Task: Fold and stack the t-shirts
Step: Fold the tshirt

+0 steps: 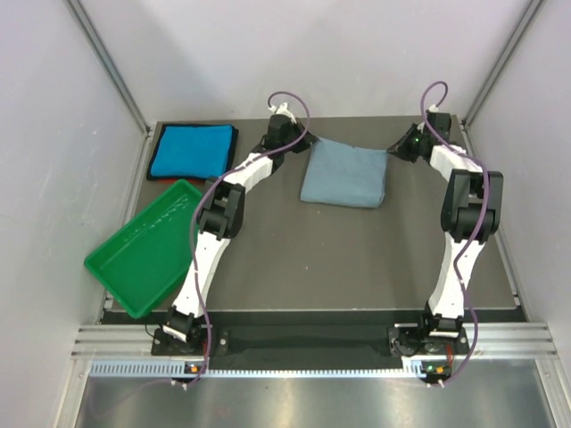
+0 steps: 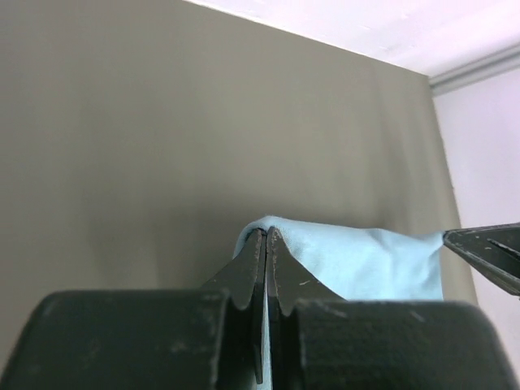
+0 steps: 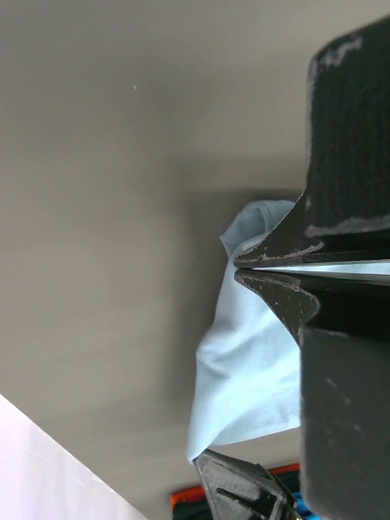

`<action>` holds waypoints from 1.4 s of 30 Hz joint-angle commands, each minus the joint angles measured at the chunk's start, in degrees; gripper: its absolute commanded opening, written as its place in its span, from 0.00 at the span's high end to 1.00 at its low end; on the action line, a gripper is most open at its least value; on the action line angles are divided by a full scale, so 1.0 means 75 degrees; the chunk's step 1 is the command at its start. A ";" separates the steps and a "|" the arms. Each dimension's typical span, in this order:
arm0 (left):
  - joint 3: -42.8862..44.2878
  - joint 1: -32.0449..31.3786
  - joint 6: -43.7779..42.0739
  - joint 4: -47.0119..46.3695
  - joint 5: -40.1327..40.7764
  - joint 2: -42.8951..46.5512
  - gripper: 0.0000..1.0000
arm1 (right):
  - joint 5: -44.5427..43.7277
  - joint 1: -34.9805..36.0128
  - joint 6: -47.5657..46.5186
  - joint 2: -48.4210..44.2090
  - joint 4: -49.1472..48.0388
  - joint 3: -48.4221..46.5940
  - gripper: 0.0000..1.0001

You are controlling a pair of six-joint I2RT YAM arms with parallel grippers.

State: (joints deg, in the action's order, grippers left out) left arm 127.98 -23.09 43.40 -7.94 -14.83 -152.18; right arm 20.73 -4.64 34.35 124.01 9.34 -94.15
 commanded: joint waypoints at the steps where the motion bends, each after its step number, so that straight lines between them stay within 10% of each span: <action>1: 0.0373 0.0184 0.0015 -0.0769 0.0418 -0.0018 1.00 | 0.0048 -0.0142 0.0096 0.0281 -0.0449 -0.0652 1.00; 6: 0.0350 0.0219 0.0073 -0.0956 0.0267 -0.0123 0.95 | 0.0189 -0.0201 0.0248 0.0610 -0.0553 -0.0877 0.97; 10: 0.0140 0.0255 -0.0078 -0.1073 -0.0259 0.0226 0.71 | 0.0329 -0.0283 0.0342 0.0400 -0.0625 -0.0724 0.70; 19: -0.2235 0.0278 -0.1696 0.0495 -0.0460 0.2780 0.63 | 0.1079 -0.0412 -0.0700 -0.1507 0.1096 0.0257 0.37; 42: -0.5052 -0.0331 -0.2552 0.2138 -0.0812 0.3744 0.56 | 0.2029 0.0057 -0.1510 -0.2847 -0.0026 0.3845 0.26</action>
State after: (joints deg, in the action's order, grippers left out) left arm 90.87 -25.61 26.09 8.40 -21.69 -124.66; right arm 33.71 -5.26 23.64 102.80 15.18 -66.46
